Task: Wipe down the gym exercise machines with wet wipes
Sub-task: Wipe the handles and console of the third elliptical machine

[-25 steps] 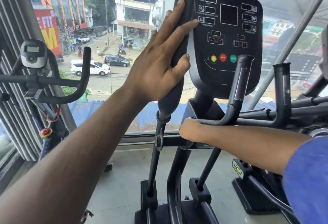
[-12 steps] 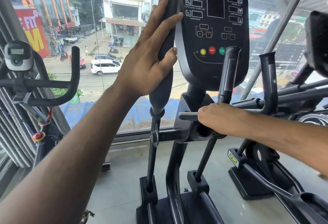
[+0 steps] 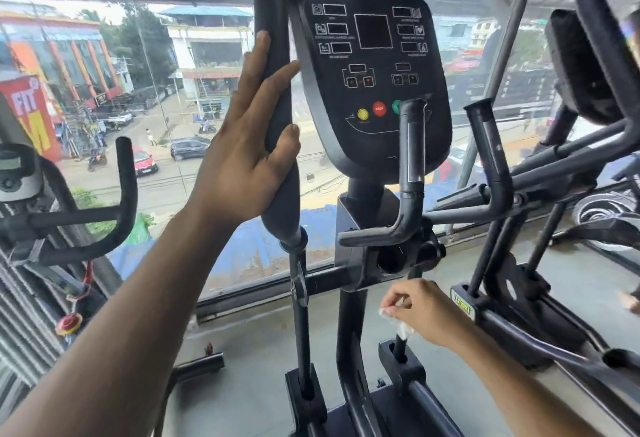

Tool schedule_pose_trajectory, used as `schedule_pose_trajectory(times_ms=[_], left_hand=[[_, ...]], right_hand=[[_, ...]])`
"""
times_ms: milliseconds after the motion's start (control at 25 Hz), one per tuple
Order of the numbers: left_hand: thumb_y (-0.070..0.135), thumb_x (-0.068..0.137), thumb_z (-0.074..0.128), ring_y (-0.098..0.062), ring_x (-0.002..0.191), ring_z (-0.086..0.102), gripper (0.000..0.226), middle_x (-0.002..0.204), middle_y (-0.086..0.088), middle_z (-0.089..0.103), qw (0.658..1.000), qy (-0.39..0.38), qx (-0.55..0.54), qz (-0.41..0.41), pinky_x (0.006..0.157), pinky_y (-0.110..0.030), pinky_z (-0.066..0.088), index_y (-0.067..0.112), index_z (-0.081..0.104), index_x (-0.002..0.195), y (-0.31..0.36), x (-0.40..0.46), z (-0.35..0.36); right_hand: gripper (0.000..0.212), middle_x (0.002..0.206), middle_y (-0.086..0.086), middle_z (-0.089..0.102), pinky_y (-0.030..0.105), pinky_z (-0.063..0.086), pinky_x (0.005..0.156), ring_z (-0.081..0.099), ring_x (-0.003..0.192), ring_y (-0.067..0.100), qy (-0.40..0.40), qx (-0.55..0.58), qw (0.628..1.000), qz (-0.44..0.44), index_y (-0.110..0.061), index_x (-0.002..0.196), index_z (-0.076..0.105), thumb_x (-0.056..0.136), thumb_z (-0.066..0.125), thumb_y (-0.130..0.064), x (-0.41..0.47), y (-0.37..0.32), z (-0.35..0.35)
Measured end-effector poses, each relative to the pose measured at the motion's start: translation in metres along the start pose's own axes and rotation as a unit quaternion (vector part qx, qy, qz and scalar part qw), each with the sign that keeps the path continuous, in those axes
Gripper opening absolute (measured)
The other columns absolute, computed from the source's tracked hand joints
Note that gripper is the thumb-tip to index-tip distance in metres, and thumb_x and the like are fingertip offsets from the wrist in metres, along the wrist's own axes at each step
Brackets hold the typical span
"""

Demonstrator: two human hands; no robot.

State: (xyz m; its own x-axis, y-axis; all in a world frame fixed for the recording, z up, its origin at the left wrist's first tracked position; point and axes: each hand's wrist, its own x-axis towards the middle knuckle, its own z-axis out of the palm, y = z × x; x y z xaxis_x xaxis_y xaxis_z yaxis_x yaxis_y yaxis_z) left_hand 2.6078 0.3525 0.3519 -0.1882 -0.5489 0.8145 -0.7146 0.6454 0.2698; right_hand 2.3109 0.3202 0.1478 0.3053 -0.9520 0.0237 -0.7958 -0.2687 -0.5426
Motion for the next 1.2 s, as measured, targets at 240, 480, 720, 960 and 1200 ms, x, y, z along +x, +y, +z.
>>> schedule_pose_trajectory(times_ms=[240,480,720,960,1200], left_hand=[[0.035,0.102,0.044,-0.018,0.157,0.021,0.063,0.175,0.014,0.000,0.989,-0.022,0.140,-0.051,0.124,-0.062,0.025,0.029,0.031,0.163,0.017,-0.005,-0.007],[0.039,0.095,0.066,-0.025,0.162,0.008,0.074,0.175,-0.001,0.005,0.962,-0.020,0.268,-0.053,0.131,-0.050,-0.002,0.028,0.033,0.161,0.036,0.018,-0.002],[0.044,0.097,0.053,-0.029,0.153,0.033,0.064,0.168,-0.005,0.030,0.971,-0.010,0.237,0.015,0.130,-0.051,0.016,0.025,0.042,0.157,0.068,0.039,0.054],[0.024,0.098,0.048,-0.021,0.146,0.040,0.050,0.159,0.004,0.037,0.987,0.028,0.053,-0.151,0.118,-0.055,0.038,0.028,0.049,0.148,0.016,0.019,0.174],[0.032,0.107,0.045,-0.019,0.161,0.004,0.060,0.174,-0.002,0.012,0.966,0.049,0.110,-0.227,0.130,-0.052,-0.001,0.026,0.027,0.164,-0.029,0.078,0.227]], right_hand=[[0.014,0.081,-0.022,0.072,0.012,0.051,0.066,0.067,0.075,-0.004,0.079,0.148,0.986,0.013,-0.030,0.083,0.074,0.090,0.077,-0.018,-0.010,0.028,0.004],[0.016,0.087,-0.011,0.076,0.014,0.051,0.073,0.070,0.081,0.003,0.245,0.276,0.927,-0.072,-0.024,0.088,0.076,0.089,0.075,-0.008,0.007,0.024,-0.062],[0.031,0.109,-0.019,0.069,0.011,0.048,0.087,0.066,0.104,0.003,0.336,0.259,0.890,-0.168,-0.019,0.106,0.076,0.084,0.063,-0.002,0.045,0.019,-0.133],[0.052,0.111,-0.015,0.067,0.018,0.055,0.084,0.066,0.107,0.005,0.359,0.234,0.886,-0.177,-0.031,0.109,0.072,0.086,0.064,0.014,0.057,0.061,-0.093],[0.044,0.110,-0.008,0.065,0.030,0.059,0.079,0.065,0.104,0.009,0.439,0.167,0.850,-0.237,-0.016,0.108,0.075,0.083,0.062,0.017,0.084,0.040,-0.143]])
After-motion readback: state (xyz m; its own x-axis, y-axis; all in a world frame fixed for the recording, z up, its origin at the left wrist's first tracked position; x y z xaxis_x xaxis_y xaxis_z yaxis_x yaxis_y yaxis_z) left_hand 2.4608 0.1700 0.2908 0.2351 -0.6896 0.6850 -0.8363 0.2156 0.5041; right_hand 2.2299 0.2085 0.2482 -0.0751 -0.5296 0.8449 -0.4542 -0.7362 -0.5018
